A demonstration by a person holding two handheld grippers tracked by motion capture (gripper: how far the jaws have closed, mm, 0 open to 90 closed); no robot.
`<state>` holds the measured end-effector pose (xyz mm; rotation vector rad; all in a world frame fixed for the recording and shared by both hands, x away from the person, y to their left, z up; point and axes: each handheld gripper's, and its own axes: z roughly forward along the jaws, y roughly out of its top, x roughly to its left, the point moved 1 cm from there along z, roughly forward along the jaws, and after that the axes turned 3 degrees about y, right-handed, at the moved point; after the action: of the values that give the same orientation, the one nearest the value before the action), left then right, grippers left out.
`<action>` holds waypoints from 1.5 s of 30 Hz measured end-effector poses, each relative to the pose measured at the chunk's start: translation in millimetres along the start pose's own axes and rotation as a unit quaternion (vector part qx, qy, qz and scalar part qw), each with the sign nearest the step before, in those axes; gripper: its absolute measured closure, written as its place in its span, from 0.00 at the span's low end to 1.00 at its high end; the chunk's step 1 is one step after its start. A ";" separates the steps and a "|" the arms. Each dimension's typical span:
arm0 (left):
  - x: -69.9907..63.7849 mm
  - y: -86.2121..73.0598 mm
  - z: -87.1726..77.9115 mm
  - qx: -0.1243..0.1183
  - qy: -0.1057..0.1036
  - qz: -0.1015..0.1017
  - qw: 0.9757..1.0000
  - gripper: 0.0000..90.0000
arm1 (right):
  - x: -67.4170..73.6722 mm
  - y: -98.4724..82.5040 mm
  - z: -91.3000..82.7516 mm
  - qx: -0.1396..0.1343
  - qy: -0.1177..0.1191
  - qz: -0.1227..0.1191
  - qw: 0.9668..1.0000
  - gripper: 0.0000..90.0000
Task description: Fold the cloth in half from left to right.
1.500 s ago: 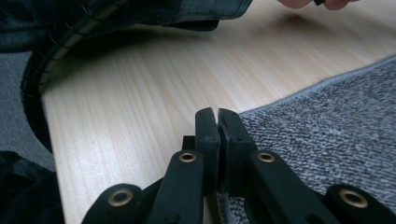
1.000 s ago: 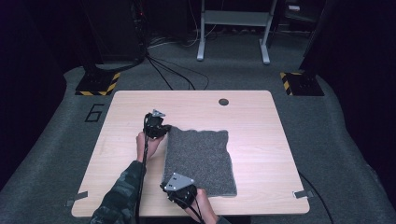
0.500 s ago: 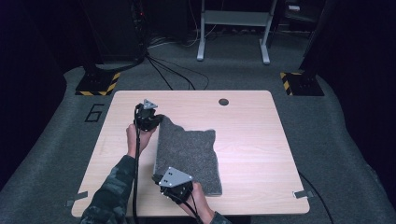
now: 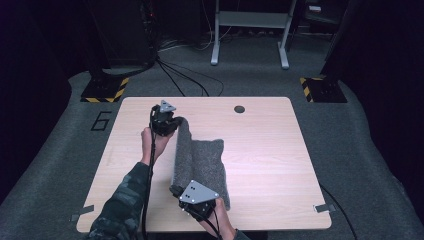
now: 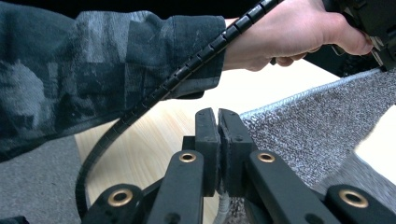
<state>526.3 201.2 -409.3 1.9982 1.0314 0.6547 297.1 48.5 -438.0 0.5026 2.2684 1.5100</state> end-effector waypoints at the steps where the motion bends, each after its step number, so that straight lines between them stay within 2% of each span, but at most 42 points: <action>1: -3.4 0.7 3.3 0.002 -0.003 0.003 1.000 0.98 | -0.4 -2.8 -2.8 0.004 -0.003 0.004 1.000 0.97; 3: -11.1 2.1 11.2 0.007 -0.009 0.008 1.000 0.98 | -2.9 -9.1 -7.2 0.011 -0.009 0.011 1.000 0.97; 5: -13.2 2.4 13.6 0.008 -0.011 0.007 1.000 0.98 | -5.5 -14.3 -10.1 0.016 -0.012 0.016 1.000 0.97; 8: -21.2 3.1 25.0 0.021 -0.019 0.019 0.999 0.98 | -11.1 -26.1 -16.2 0.028 -0.021 0.029 0.999 0.97; 12: -30.0 1.6 37.8 0.025 -0.024 0.015 0.999 0.98 | -16.0 -38.1 -21.2 0.043 -0.029 0.042 0.998 0.97; 18: -41.8 -0.4 55.8 0.041 -0.039 0.018 0.998 0.98 | -19.4 -50.3 -25.8 0.063 -0.043 0.045 0.996 0.96; 19: -42.9 -0.2 57.6 0.049 -0.039 0.025 0.998 0.98 | -20.1 -52.5 -26.4 0.067 -0.047 0.045 0.996 0.96; 20: -45.7 -0.5 60.5 0.046 -0.039 0.019 0.998 0.98 | -20.4 -54.5 -27.3 0.072 -0.048 0.049 0.995 0.96; 21: -46.5 -0.1 62.0 0.054 -0.042 0.028 0.997 0.98 | -21.0 -56.8 -27.9 0.074 -0.048 0.049 0.995 0.96; 25: -54.3 -0.7 71.3 0.059 -0.043 0.028 0.997 0.97 | -24.1 -65.4 -30.3 0.086 -0.055 0.056 0.993 0.96; 26: -55.3 -0.9 73.5 0.064 -0.045 0.035 0.996 0.97 | -24.4 -67.5 -30.2 0.088 -0.057 0.058 0.993 0.96; 34: -65.6 -2.8 86.4 0.073 -0.049 0.036 0.995 0.97 | -25.2 -77.4 -29.8 0.103 -0.071 0.060 0.990 0.95; 36: -69.3 -2.6 89.8 0.067 -0.050 0.030 0.996 0.97 | -25.7 -80.9 -31.9 0.114 -0.076 0.068 0.988 0.95; 40: -74.2 -1.9 94.0 0.073 -0.055 0.036 0.995 0.97 | -28.5 -85.9 -35.2 0.123 -0.081 0.072 0.987 0.94; 43: -77.6 -2.3 98.2 0.076 -0.062 0.033 0.995 0.93 | -29.7 -88.4 -36.8 0.125 -0.082 0.070 0.986 0.91; 44: -78.5 -2.2 99.3 0.080 -0.062 0.033 0.994 0.88 | -29.4 -89.2 -38.1 0.130 -0.083 0.072 0.985 0.90; 45: -79.3 -2.0 100.5 0.083 -0.062 0.030 0.994 0.79 | -30.0 -90.0 -38.5 0.132 -0.083 0.071 0.985 0.88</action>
<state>555.2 95.0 -474.7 2.1915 0.9810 0.4820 296.3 -29.3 -504.5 0.8497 2.3511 1.1828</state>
